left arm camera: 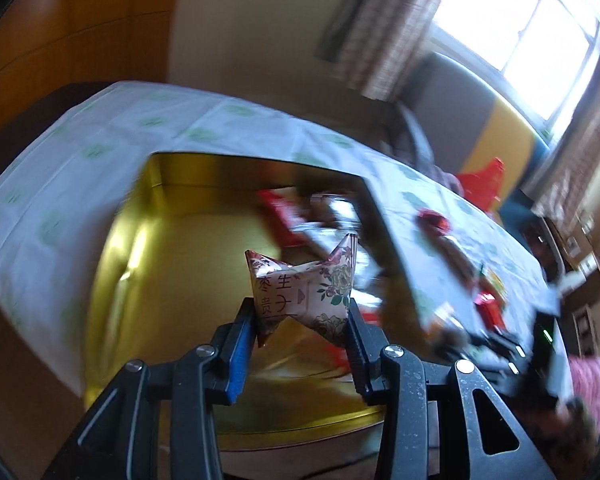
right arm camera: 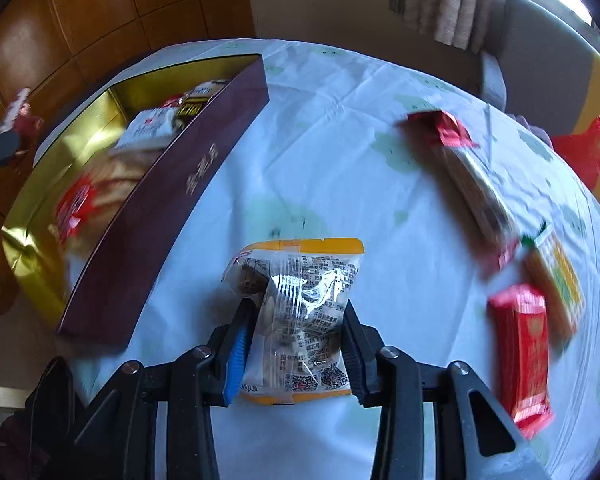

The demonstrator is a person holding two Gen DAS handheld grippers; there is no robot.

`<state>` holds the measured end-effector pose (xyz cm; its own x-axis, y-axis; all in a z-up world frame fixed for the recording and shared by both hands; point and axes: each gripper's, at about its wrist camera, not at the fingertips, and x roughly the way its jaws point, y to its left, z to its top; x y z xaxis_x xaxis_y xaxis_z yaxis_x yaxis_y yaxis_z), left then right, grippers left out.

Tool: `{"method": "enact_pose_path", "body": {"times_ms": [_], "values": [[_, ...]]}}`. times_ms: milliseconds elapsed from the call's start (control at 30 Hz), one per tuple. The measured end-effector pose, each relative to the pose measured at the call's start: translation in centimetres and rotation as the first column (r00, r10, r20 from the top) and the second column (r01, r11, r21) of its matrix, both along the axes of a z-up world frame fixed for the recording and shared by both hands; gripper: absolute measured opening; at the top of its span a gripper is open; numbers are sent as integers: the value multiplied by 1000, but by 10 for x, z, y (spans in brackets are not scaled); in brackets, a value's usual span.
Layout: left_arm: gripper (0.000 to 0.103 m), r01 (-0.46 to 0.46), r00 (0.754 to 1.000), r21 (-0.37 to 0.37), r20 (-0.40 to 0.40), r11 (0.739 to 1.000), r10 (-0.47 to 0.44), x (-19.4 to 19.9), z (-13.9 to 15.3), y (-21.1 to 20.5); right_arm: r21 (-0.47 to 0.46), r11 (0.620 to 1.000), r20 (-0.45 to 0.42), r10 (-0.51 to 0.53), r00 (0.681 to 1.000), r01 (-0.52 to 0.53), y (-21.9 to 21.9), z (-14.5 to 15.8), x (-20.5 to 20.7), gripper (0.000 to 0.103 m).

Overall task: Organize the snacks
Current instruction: 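Drop the floral packet into the tin with left gripper while right grasps clear orange-edged bag, then hold the clear orange-edged bag above the cloth with the right gripper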

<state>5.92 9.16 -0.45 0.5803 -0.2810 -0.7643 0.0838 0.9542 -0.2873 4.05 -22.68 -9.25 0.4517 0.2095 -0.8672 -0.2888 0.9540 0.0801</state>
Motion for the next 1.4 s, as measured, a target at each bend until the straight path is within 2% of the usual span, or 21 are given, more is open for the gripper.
{"method": "enact_pose_path", "body": {"times_ms": [133, 233, 400, 500, 667, 767, 867, 900, 967, 1100, 1167, 1400], "values": [[42, -86, 996, -7, -17, 996, 86, -1, -7, 30, 21, 999, 16, -36, 999, 36, -6, -1, -30, 42], [42, -124, 992, -30, -40, 992, 123, 7, -10, 45, 45, 997, 18, -58, 998, 57, -7, -2, -33, 42], [42, -123, 990, -73, -82, 990, 117, 35, -16, 46, 6, 998, 56, -56, 997, 55, 0, -2, -43, 42], [43, -118, 988, -93, -113, 989, 108, 57, -22, 40, 16, 998, 54, -61, 997, 60, -1, -2, -42, 42], [43, -136, 979, -60, -160, 989, 125, 98, -34, 24, 15, 998, 65, -68, 996, 68, 0, -4, -39, 42], [44, -150, 975, 11, -162, 989, 149, 120, -41, 17, 13, 997, 73, -73, 995, 73, 0, -4, -42, 42], [44, -159, 973, 33, -165, 987, 162, 140, -47, 12, 11, 997, 72, -73, 995, 72, 0, -3, -42, 42], [46, -158, 974, 43, -160, 986, 163, 148, -49, 10, 11, 997, 71, -74, 995, 73, 0, -3, -42, 42], [57, -155, 972, 58, -171, 986, 163, 158, -53, 7, 12, 997, 72, -75, 995, 75, 0, -3, -42, 42], [60, -187, 971, 47, -142, 981, 192, 153, -48, 11, 11, 997, 76, -76, 994, 75, 1, -3, -43, 43], [60, -197, 973, 69, -112, 978, 204, 142, -42, 10, 14, 997, 77, -77, 994, 76, 1, -4, -43, 43], [65, -209, 978, 120, 17, 971, 208, 83, -19, 5, 6, 997, 93, -83, 992, 82, 2, -5, -45, 44]]}}
